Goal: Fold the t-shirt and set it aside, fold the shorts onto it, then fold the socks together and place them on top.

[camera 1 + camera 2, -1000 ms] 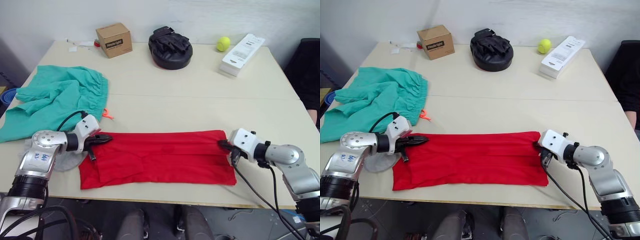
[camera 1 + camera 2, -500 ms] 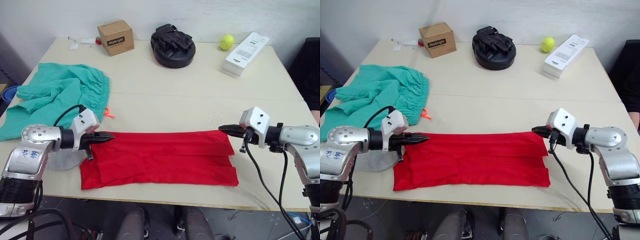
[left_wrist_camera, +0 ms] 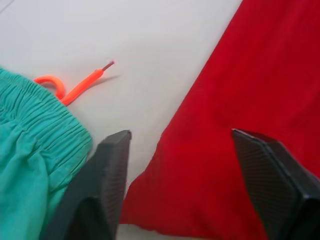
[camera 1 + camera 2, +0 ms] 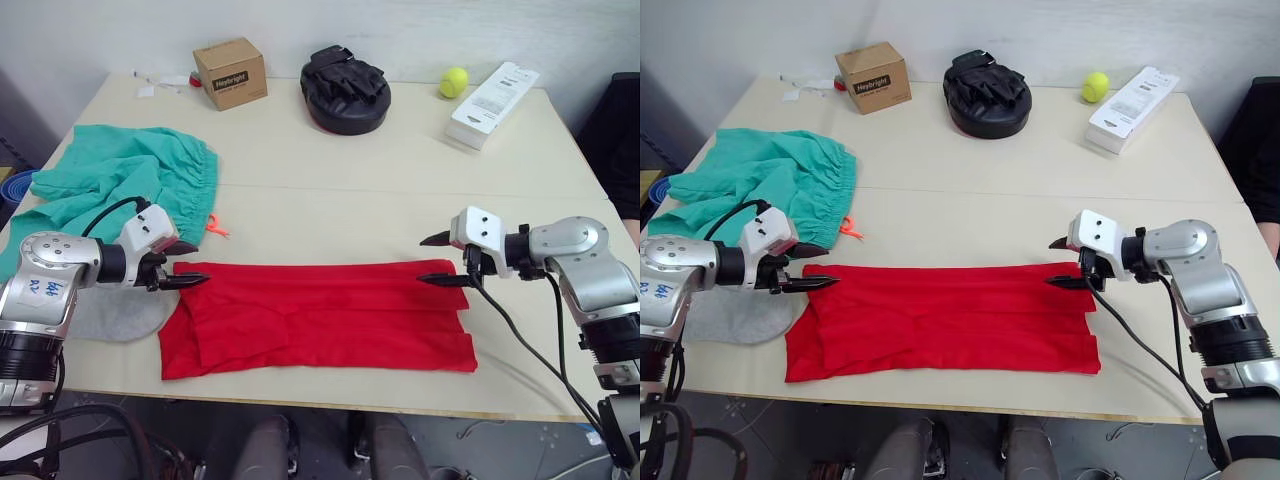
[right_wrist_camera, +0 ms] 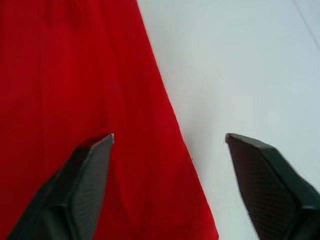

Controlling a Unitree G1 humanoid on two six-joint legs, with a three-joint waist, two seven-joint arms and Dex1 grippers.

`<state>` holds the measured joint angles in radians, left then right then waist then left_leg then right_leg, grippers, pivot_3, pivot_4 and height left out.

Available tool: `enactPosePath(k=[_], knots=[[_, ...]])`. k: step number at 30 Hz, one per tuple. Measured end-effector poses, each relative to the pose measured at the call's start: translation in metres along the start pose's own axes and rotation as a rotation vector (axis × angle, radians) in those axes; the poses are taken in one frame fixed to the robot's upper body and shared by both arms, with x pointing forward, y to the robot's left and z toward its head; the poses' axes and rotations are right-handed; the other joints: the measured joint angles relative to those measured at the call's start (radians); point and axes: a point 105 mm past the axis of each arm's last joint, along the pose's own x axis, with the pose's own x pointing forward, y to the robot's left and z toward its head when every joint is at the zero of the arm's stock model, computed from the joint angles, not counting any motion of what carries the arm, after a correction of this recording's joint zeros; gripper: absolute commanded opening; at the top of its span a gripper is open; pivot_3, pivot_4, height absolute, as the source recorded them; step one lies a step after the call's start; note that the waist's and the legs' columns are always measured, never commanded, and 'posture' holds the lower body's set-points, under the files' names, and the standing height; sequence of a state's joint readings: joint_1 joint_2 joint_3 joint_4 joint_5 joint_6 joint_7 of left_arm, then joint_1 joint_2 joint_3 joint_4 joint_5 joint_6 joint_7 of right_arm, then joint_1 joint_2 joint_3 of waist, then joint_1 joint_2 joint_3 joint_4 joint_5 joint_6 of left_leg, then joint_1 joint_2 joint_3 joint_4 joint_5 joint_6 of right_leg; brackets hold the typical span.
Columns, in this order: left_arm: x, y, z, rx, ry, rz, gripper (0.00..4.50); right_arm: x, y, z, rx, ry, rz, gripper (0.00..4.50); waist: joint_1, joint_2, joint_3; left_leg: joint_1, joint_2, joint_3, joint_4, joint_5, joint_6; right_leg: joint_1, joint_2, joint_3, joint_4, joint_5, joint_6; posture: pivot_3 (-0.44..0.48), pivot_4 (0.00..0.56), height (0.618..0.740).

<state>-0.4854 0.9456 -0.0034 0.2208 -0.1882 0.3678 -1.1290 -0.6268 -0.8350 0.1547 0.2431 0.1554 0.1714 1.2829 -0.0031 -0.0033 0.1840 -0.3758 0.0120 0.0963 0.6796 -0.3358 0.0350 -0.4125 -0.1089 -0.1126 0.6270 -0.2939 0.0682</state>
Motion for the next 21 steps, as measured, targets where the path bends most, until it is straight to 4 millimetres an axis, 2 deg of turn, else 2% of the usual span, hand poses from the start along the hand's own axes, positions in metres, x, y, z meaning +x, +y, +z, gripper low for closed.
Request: enactPosePath(k=[8, 13, 18, 21], knots=[[0.003, 0.007, 0.001, 0.040, 0.026, -0.002, 4.47, 0.000, -0.005, 0.000, 0.031, 0.007, 0.015, 4.50, -0.001, 0.000, 0.000, 0.000, 0.000, 0.001, 0.002, 0.000, 0.000, 0.000, 0.000, -0.002, 0.001, 0.000, 0.001, 0.000, 0.150, 0.740], [0.014, 0.011, 0.007, 0.041, 0.012, -0.028, 4.47, 0.007, -0.015, -0.011, 0.133, 0.070, 0.002, 4.50, -0.001, 0.000, 0.000, 0.000, 0.000, 0.001, 0.003, 0.001, 0.001, 0.000, 0.000, -0.002, 0.002, 0.000, 0.001, 0.000, 0.150, 0.740], [0.013, 0.003, 0.017, 0.050, -0.032, -0.097, 4.47, 0.014, -0.018, -0.023, 0.227, 0.139, 0.004, 4.50, -0.004, 0.000, 0.000, -0.001, 0.000, 0.002, 0.002, 0.001, 0.001, 0.000, 0.000, -0.002, 0.001, 0.000, 0.001, 0.000, 0.150, 0.740], [0.011, -0.005, 0.028, 0.060, -0.080, -0.135, 4.47, 0.015, -0.015, -0.028, 0.226, 0.171, 0.020, 4.50, -0.004, 0.000, 0.000, -0.001, 0.000, 0.002, 0.002, 0.001, 0.001, 0.000, 0.000, -0.002, 0.001, 0.000, 0.001, 0.000, 0.150, 0.740]])
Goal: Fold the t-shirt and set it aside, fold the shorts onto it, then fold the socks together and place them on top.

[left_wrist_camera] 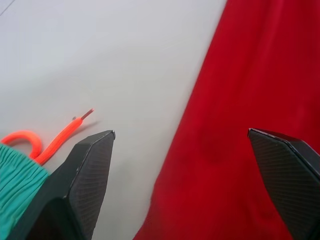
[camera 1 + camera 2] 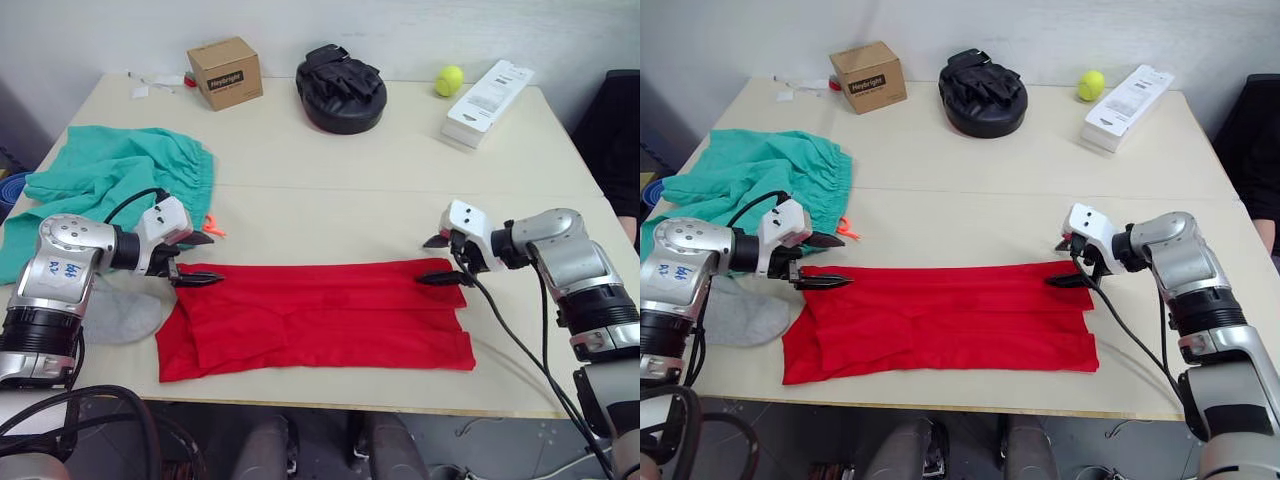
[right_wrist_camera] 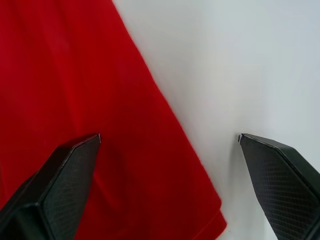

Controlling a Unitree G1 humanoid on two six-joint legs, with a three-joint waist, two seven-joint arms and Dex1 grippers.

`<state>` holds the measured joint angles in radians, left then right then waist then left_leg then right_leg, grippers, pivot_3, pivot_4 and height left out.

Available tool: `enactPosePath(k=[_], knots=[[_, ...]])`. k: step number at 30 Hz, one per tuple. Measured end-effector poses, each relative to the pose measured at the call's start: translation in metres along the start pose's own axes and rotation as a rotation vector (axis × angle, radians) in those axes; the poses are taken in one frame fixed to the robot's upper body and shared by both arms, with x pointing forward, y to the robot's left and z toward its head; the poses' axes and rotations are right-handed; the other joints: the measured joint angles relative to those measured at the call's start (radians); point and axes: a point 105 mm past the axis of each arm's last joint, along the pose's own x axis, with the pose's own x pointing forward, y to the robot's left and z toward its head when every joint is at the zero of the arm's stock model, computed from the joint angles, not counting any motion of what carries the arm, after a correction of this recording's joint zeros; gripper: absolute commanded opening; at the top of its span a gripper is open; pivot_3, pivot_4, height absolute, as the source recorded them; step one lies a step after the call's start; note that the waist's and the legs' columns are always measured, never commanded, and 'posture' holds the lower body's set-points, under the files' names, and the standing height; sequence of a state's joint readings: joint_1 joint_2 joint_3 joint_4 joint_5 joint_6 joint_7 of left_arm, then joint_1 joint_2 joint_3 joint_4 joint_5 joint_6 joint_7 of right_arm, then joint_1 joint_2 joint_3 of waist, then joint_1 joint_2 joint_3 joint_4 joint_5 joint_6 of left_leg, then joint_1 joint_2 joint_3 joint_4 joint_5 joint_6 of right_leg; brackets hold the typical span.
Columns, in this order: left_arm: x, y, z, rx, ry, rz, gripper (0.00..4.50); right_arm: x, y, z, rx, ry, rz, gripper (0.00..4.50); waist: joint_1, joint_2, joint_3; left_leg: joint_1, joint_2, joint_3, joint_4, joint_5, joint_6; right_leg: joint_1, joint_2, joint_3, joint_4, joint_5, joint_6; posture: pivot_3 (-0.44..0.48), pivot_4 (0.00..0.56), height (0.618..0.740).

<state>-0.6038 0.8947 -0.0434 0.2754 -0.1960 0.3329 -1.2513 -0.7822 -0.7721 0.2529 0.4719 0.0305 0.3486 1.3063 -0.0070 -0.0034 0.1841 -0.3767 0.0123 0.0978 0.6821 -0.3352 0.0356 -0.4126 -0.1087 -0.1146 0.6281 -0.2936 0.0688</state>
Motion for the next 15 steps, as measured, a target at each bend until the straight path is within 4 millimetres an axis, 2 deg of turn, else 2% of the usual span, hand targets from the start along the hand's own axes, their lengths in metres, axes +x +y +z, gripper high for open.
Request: enactPosePath(k=[3, 9, 14, 15], knots=[[-0.001, -0.012, 0.014, 0.013, -0.068, -0.043, 4.50, 0.000, 0.000, -0.001, -0.022, 0.019, 0.004, 3.91, 0.000, 0.000, 0.000, 0.000, 0.000, 0.000, 0.000, 0.000, 0.000, 0.000, 0.000, 0.000, 0.000, 0.000, 0.000, 0.000, 0.150, 0.740], [-0.005, -0.040, 0.045, 0.026, -0.200, -0.140, 4.50, 0.001, 0.001, 0.000, -0.033, 0.035, 0.024, 1.92, 0.000, 0.000, 0.000, 0.001, 0.000, -0.001, 0.000, 0.000, 0.000, 0.001, 0.000, 0.000, 0.000, 0.000, 0.000, 0.000, 0.150, 0.740], [-0.008, -0.057, 0.059, 0.051, -0.237, -0.201, 4.50, 0.001, 0.004, 0.001, -0.039, 0.038, 0.058, 0.21, 0.000, 0.000, 0.000, 0.001, 0.000, -0.001, 0.000, 0.000, -0.001, 0.001, 0.000, 0.000, 0.000, 0.000, 0.000, 0.000, 0.150, 0.740], [-0.008, -0.058, 0.059, 0.054, -0.235, -0.202, 4.50, 0.001, 0.003, 0.001, -0.037, 0.038, 0.060, 0.01, 0.000, 0.000, 0.000, 0.001, 0.000, -0.001, 0.000, 0.000, -0.001, 0.001, 0.000, 0.000, 0.000, 0.000, 0.000, 0.000, 0.150, 0.740]])
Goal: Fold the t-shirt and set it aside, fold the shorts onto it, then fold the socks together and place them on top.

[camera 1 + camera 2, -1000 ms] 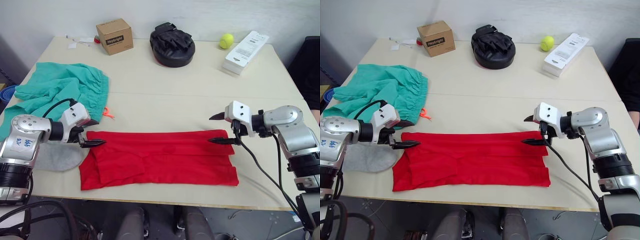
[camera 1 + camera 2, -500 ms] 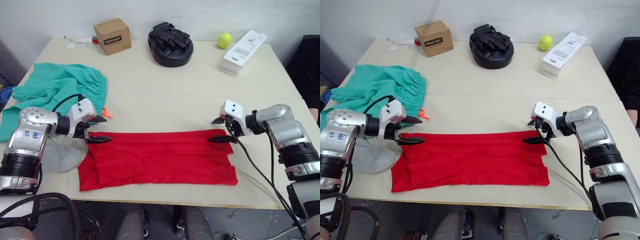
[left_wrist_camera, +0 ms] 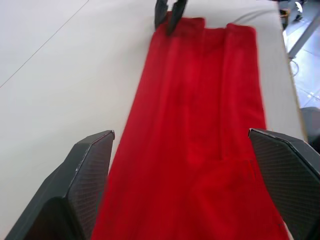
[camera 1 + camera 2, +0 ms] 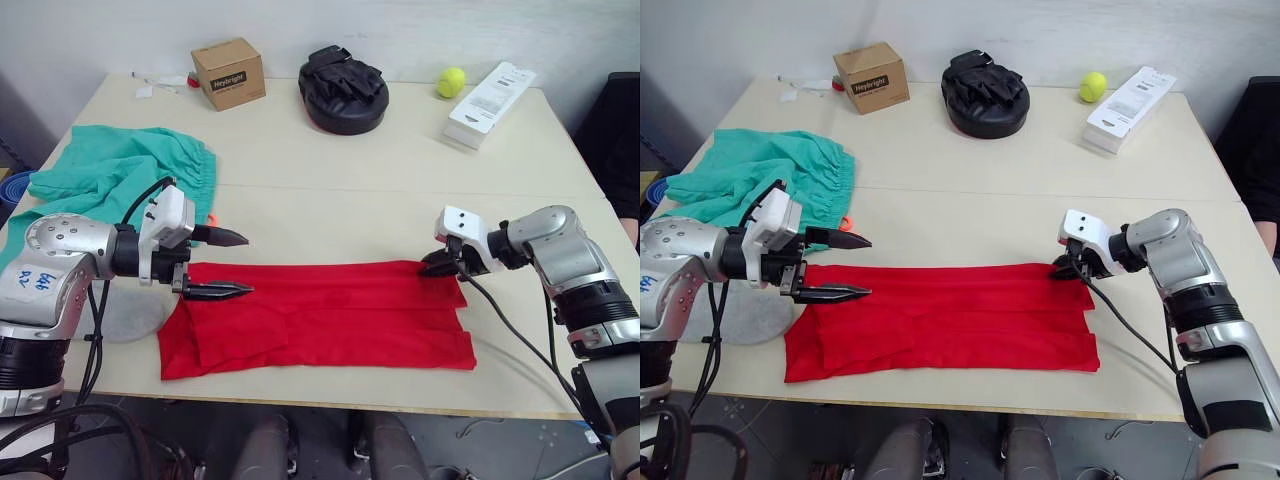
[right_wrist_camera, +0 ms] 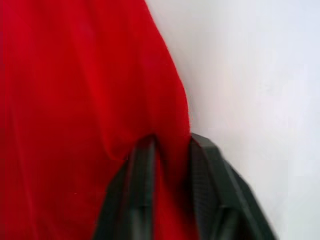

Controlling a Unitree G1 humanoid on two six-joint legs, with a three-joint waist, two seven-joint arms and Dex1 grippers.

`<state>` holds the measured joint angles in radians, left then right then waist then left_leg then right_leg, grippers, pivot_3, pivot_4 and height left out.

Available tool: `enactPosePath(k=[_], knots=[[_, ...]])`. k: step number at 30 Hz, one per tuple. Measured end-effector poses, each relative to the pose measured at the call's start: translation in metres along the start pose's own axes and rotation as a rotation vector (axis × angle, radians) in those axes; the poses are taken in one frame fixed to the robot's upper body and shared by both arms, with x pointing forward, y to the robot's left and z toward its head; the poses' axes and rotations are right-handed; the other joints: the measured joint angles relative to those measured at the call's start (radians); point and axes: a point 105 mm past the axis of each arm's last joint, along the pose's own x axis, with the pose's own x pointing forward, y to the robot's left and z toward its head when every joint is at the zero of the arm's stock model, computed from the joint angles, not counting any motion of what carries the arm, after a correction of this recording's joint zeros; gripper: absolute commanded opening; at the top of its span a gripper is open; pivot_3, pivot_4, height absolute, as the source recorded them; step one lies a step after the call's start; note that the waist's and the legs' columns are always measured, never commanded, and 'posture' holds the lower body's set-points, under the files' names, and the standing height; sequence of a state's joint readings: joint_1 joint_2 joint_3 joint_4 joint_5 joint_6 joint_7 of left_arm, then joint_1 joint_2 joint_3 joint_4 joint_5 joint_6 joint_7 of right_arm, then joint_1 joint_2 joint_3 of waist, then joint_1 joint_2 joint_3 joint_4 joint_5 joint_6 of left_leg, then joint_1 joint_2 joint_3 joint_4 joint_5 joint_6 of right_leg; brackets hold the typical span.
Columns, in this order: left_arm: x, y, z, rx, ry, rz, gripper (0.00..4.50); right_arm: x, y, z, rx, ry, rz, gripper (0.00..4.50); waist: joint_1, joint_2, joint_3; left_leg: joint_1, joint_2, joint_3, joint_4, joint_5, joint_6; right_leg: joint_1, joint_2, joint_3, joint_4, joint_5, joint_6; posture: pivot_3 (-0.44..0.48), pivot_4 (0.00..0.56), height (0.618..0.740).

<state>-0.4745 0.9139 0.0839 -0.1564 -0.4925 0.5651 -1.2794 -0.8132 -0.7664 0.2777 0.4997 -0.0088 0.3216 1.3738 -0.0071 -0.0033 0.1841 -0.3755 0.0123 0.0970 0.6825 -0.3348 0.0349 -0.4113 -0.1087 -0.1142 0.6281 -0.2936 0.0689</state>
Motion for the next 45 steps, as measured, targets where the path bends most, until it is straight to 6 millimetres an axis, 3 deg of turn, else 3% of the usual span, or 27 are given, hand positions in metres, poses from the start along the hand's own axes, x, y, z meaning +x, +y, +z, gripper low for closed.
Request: enactPosePath(k=[13, 28, 35, 41, 45], knots=[[-0.001, 0.002, -0.009, -0.009, 0.015, 0.049, 4.50, 0.007, -0.021, 0.018, -0.103, 0.047, -0.020, 0.01, -0.008, 0.000, 0.000, 0.000, 0.000, 0.000, 0.000, 0.000, 0.000, 0.000, 0.000, 0.000, 0.000, 0.000, 0.000, 0.000, 0.150, 0.740], [-0.005, 0.005, -0.017, -0.020, 0.021, 0.129, 4.50, 0.032, -0.060, 0.075, -0.277, 0.098, -0.197, 0.01, -0.030, 0.003, 0.002, 0.000, 0.001, 0.000, -0.001, 0.001, -0.002, -0.001, 0.001, 0.001, 0.000, 0.000, 0.000, 0.000, 0.150, 0.740], [-0.005, 0.002, -0.025, -0.042, 0.032, 0.149, 4.50, 0.039, -0.063, 0.075, -0.340, 0.121, -0.246, 0.01, -0.028, 0.003, 0.002, -0.001, 0.000, 0.000, -0.001, 0.001, -0.002, -0.001, 0.001, 0.001, 0.000, 0.000, 0.000, 0.000, 0.150, 0.740], [-0.006, 0.005, -0.032, -0.035, 0.068, 0.177, 4.50, 0.036, -0.064, 0.078, -0.370, 0.085, -0.263, 2.00, -0.029, 0.003, 0.002, 0.000, 0.001, 0.000, -0.001, 0.001, -0.002, -0.001, 0.001, 0.001, 0.000, 0.000, 0.000, 0.000, 0.150, 0.740], [-0.014, 0.014, -0.053, -0.075, 0.146, 0.200, 4.50, 0.023, -0.063, 0.070, -0.387, 0.023, -0.256, 3.44, -0.025, 0.003, 0.002, -0.001, 0.001, 0.000, -0.001, 0.001, -0.002, -0.001, 0.001, 0.001, 0.000, 0.000, 0.000, 0.000, 0.150, 0.740]])
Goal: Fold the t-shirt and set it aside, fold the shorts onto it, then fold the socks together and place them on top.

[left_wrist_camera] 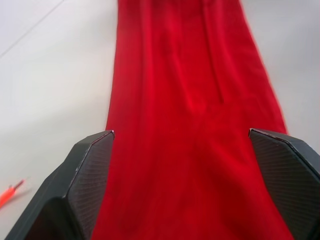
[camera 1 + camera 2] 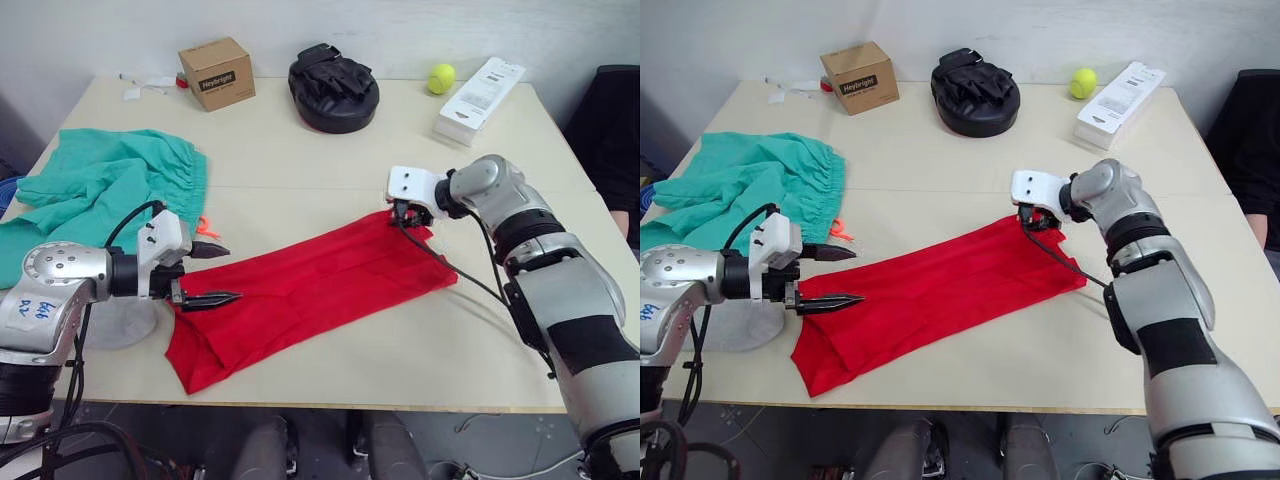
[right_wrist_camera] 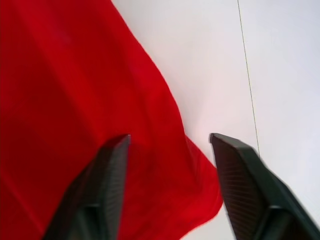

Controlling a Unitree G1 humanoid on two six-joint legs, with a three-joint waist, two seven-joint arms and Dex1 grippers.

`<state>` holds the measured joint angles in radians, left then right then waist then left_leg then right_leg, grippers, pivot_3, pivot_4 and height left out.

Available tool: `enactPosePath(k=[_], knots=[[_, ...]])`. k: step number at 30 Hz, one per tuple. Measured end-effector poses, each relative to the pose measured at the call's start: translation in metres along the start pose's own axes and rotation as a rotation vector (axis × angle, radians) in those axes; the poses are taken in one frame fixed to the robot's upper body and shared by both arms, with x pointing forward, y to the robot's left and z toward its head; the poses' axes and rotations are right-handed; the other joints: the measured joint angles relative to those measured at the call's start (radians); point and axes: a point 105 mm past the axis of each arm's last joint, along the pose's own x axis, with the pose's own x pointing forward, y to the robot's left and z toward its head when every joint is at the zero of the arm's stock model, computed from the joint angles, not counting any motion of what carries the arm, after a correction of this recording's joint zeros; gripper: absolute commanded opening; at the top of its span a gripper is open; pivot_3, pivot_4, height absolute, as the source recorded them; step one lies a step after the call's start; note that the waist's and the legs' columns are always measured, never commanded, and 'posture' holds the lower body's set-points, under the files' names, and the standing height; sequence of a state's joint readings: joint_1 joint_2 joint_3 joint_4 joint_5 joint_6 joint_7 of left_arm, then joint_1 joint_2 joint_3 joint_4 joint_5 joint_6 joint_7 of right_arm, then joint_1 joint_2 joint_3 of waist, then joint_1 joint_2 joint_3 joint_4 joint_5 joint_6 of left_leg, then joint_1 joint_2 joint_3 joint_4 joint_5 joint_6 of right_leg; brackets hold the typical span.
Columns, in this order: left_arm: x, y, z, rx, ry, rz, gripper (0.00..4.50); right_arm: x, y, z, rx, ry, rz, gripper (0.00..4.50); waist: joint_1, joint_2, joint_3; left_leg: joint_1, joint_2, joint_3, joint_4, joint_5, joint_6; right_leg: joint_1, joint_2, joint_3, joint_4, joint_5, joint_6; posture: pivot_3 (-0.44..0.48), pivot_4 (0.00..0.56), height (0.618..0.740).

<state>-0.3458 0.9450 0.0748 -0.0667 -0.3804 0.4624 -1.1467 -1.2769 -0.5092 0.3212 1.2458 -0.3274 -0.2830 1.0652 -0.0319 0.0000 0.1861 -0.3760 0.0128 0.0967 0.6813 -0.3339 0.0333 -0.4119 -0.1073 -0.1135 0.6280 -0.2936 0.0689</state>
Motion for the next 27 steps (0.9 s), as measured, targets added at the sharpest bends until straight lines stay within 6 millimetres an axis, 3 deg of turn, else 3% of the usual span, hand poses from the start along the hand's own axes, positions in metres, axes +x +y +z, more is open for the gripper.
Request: enactPosePath(k=[3, 7, 13, 16, 20, 23, 27], knots=[[-0.007, 0.020, -0.016, -0.031, 0.068, 0.043, 4.50, -0.019, 0.006, -0.008, -0.045, -0.067, 0.000, 4.49, 0.006, 0.000, 0.000, 0.000, 0.000, 0.000, 0.000, 0.000, 0.000, 0.000, 0.000, -0.001, 0.000, 0.000, 0.000, 0.000, 0.150, 0.740], [-0.012, 0.041, -0.023, -0.039, 0.115, 0.062, 4.50, -0.039, 0.028, -0.013, -0.129, -0.122, 0.006, 4.49, 0.006, 0.001, 0.000, 0.000, 0.000, 0.000, 0.000, 0.000, 0.000, 0.000, 0.000, -0.001, 0.000, 0.000, 0.000, 0.000, 0.150, 0.740], [-0.011, 0.053, -0.044, -0.097, 0.245, -0.003, 4.50, -0.073, 0.082, -0.032, -0.290, -0.084, 0.052, 4.49, 0.009, 0.001, 0.001, 0.000, 0.000, 0.003, 0.000, 0.000, 0.000, 0.000, 0.003, 0.000, 0.000, 0.000, 0.001, 0.000, 0.150, 0.740], [-0.008, 0.056, -0.051, -0.107, 0.280, -0.028, 4.50, -0.080, 0.102, -0.037, -0.332, -0.066, 0.080, 4.49, 0.006, -0.001, 0.001, 0.003, 0.001, 0.006, 0.001, 0.000, 0.000, 0.000, 0.004, 0.003, 0.001, 0.000, 0.001, 0.000, 0.150, 0.740], [-0.003, 0.062, -0.050, -0.102, 0.290, -0.032, 4.50, -0.077, 0.114, -0.038, -0.342, -0.069, 0.068, 4.49, 0.008, -0.001, 0.001, 0.006, 0.001, 0.008, 0.001, 0.000, 0.000, 0.000, 0.003, 0.006, 0.001, 0.000, 0.001, 0.000, 0.150, 0.740], [-0.001, 0.063, -0.049, -0.106, 0.288, -0.047, 3.91, -0.075, 0.114, -0.039, -0.348, -0.060, 0.037, 4.32, 0.008, -0.001, 0.001, 0.006, 0.001, 0.008, 0.001, 0.000, 0.000, 0.000, 0.003, 0.007, 0.001, 0.000, 0.001, 0.000, 0.150, 0.740], [-0.001, 0.060, -0.050, -0.117, 0.288, -0.070, 2.66, -0.068, 0.114, -0.038, -0.348, -0.063, 0.007, 3.18, 0.008, -0.002, 0.001, 0.006, 0.002, 0.008, 0.001, 0.000, 0.001, 0.000, 0.003, 0.007, 0.004, 0.000, 0.001, 0.000, 0.150, 0.740]])
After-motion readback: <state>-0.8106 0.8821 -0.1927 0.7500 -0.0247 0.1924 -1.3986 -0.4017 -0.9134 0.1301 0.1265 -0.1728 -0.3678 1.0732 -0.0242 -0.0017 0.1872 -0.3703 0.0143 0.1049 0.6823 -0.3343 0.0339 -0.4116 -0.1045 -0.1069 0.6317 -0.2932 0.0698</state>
